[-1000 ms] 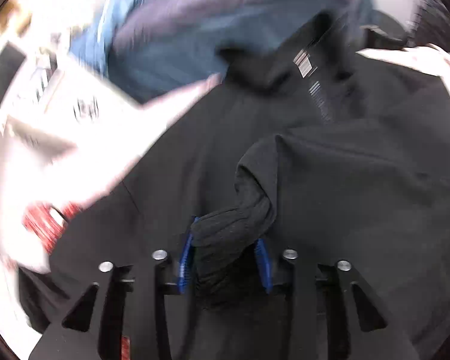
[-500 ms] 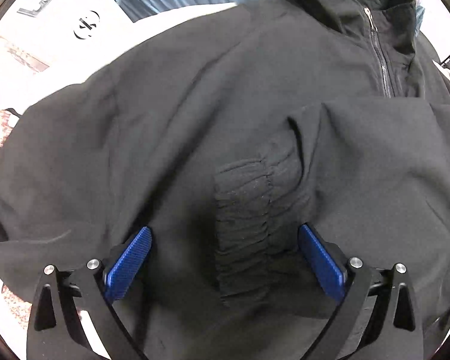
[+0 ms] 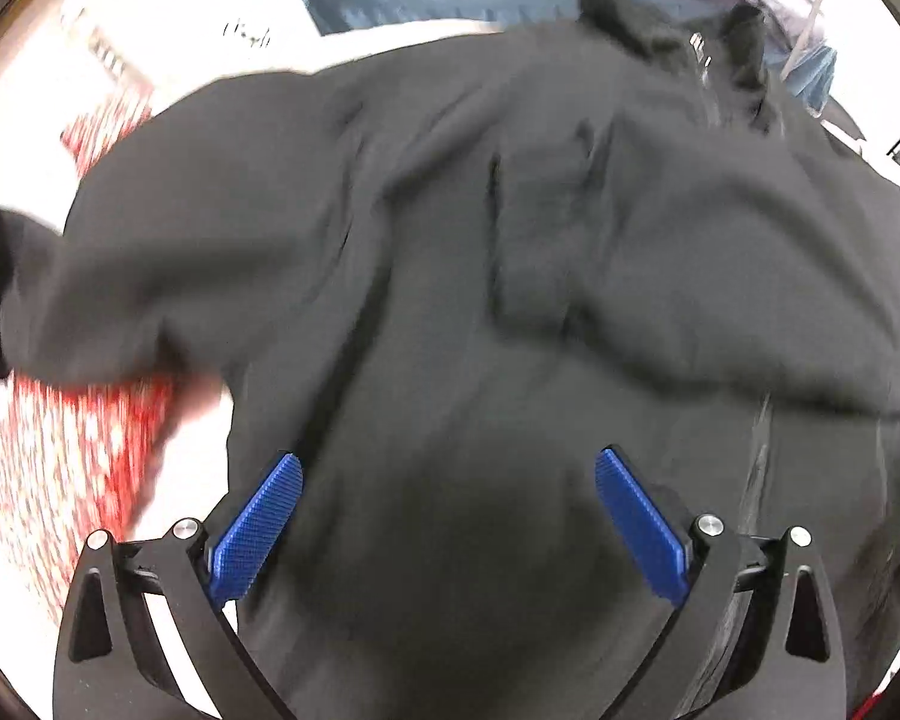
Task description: Fold large clothes
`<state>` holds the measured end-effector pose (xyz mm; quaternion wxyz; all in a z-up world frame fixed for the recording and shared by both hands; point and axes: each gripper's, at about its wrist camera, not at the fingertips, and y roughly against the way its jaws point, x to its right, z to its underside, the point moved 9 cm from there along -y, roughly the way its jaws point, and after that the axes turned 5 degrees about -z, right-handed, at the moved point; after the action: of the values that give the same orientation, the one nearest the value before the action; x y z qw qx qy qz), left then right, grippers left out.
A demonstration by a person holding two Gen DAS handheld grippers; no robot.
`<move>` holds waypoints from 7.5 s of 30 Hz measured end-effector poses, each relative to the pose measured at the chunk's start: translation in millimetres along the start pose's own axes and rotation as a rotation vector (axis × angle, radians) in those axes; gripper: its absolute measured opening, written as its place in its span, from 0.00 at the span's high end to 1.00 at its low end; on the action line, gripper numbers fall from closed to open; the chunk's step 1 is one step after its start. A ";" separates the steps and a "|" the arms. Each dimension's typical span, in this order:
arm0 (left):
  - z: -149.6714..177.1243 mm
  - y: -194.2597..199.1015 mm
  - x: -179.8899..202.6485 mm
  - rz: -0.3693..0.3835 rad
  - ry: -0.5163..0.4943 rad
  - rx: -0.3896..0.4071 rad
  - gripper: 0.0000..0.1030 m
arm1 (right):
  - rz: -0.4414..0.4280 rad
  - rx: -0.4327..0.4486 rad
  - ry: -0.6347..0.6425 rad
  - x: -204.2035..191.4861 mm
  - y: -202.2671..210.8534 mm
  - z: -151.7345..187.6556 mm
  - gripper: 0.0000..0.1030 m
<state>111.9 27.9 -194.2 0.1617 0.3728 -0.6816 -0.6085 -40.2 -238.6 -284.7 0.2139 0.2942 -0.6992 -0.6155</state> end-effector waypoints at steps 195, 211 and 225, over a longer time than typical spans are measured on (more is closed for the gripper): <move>-76.2 -66.7 75.7 0.084 -0.076 0.035 0.05 | -0.065 -0.101 -0.176 -29.5 -52.4 -98.1 0.05; -103.7 -96.6 108.4 0.129 -0.050 0.008 0.04 | -0.055 -0.102 -0.182 -34.4 -65.2 -105.3 0.04; -39.8 -41.5 89.1 0.137 -0.066 0.070 0.06 | -0.009 0.039 0.018 -41.2 7.2 -32.7 0.05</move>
<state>92.0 -62.4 -246.2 0.1671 0.3104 -0.7312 -0.5840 10.6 -234.4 -270.1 0.2116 0.3069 -0.7078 -0.6001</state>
